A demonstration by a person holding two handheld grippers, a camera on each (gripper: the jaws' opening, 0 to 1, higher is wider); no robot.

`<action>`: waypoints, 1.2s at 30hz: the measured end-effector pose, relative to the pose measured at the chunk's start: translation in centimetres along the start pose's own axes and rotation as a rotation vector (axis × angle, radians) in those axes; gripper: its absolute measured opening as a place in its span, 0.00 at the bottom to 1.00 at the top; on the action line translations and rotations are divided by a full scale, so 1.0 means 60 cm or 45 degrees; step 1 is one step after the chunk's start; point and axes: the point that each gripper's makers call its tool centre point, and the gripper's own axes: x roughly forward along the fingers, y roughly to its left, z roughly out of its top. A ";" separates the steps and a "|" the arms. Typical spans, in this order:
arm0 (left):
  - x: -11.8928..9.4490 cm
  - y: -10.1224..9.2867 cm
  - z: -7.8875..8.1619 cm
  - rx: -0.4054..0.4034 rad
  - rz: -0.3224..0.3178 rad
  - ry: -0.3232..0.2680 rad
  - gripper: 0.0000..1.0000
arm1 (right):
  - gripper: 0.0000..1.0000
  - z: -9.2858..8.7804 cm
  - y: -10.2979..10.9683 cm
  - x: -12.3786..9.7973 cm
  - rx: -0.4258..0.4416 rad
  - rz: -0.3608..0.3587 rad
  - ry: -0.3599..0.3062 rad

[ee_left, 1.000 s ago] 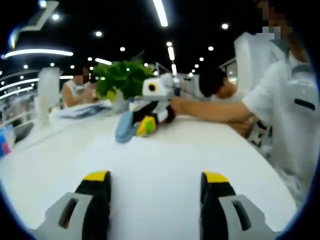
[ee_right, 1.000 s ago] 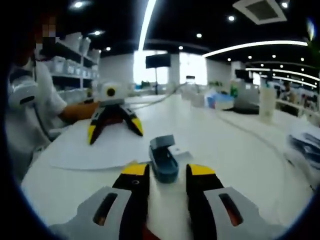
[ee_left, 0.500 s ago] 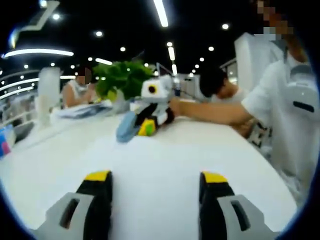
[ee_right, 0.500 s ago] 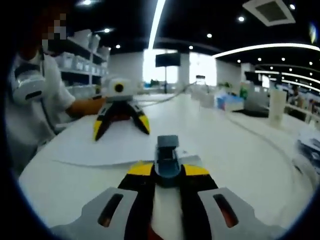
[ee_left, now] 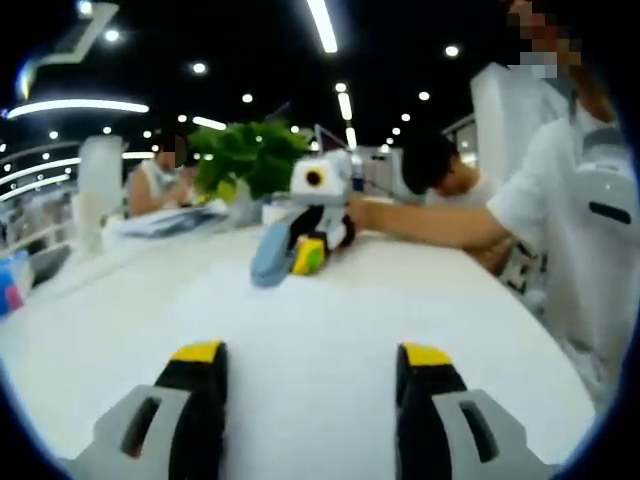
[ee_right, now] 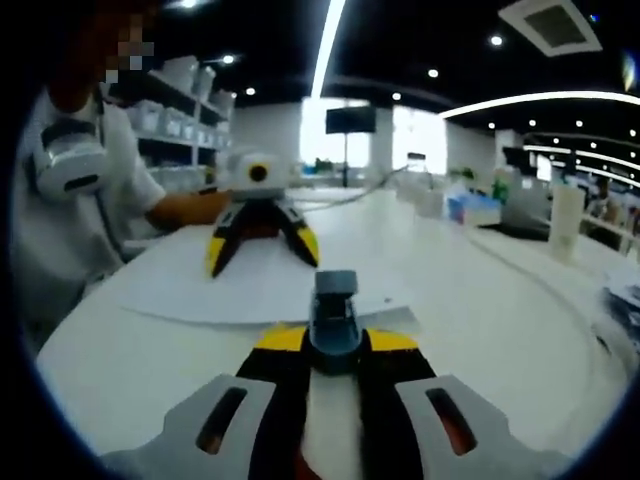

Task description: Pick up the paper insert the paper into the punch align the paper edges press the punch to punch holes

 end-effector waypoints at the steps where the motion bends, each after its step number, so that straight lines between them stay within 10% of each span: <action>1: 0.001 -0.001 0.000 0.000 0.000 0.000 0.69 | 0.23 0.000 0.001 0.000 -0.002 0.001 0.000; 36: 0.009 -0.025 0.002 0.001 0.000 -0.001 0.69 | 0.24 -0.004 0.013 0.001 0.003 0.024 0.021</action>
